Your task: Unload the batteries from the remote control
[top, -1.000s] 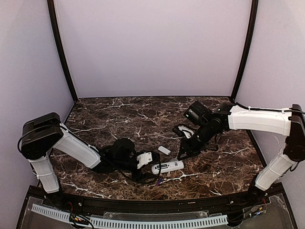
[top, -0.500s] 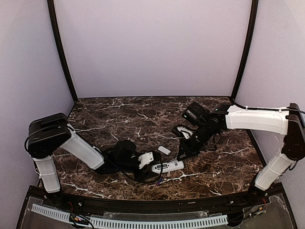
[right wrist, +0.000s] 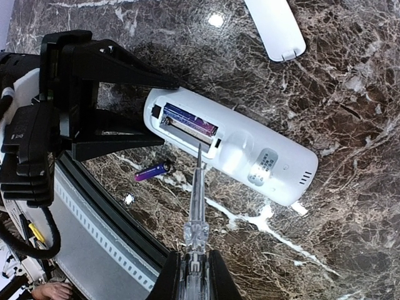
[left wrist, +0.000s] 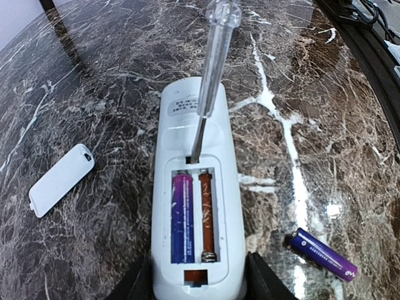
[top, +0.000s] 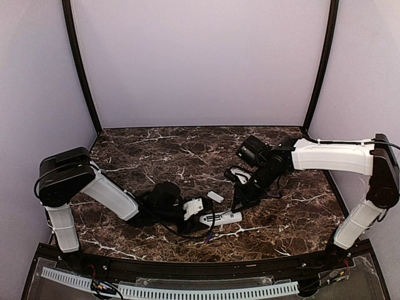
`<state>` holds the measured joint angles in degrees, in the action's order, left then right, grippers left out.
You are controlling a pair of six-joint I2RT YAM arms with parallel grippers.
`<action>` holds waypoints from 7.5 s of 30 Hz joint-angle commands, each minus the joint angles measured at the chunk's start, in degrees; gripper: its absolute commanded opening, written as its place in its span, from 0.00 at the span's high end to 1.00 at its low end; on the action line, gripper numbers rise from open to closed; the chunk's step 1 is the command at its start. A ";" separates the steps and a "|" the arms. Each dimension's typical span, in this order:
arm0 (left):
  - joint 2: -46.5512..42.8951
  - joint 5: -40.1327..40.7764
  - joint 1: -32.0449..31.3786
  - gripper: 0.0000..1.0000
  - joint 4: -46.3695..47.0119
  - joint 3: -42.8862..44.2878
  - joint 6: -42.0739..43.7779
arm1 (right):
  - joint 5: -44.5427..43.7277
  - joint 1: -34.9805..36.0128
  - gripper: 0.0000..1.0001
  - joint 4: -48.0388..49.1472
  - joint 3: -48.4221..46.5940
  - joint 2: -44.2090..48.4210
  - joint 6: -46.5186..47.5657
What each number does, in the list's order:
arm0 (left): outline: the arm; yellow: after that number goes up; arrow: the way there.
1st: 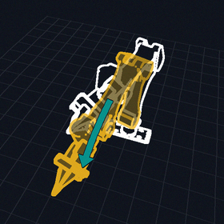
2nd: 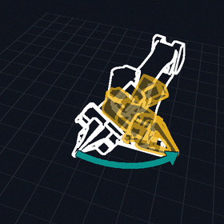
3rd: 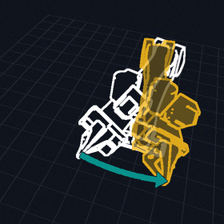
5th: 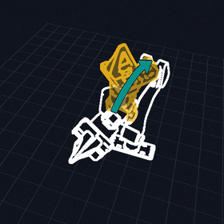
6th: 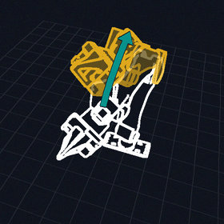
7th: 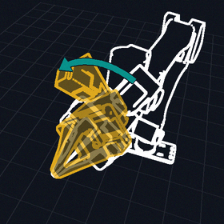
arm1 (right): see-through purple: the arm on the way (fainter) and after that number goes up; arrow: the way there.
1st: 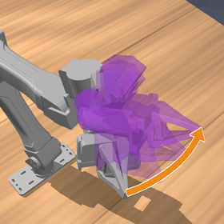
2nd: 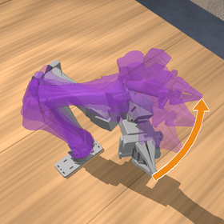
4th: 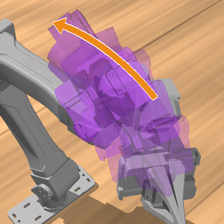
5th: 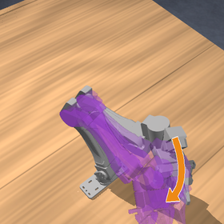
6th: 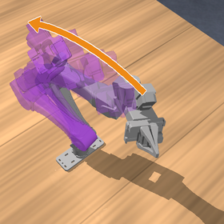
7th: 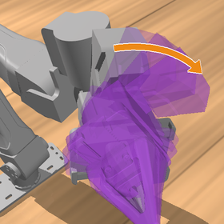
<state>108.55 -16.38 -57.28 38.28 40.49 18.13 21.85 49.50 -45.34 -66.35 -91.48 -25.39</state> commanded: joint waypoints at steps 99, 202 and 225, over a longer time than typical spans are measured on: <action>-2.82 11.77 -4.36 1.00 -8.70 3.17 4.63 | -3.63 0.95 1.00 -1.20 -2.25 -1.43 -3.18; -1.75 12.49 -5.48 1.00 -4.00 2.46 -2.92 | 10.94 -13.20 1.00 17.92 12.72 9.62 -0.33; 3.43 24.83 -9.35 1.00 -2.40 9.82 -17.79 | -8.59 0.19 1.00 13.46 14.95 18.87 -33.51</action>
<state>111.39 5.93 -66.04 33.87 47.94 1.76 16.27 49.19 -35.27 -53.71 -71.79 -52.73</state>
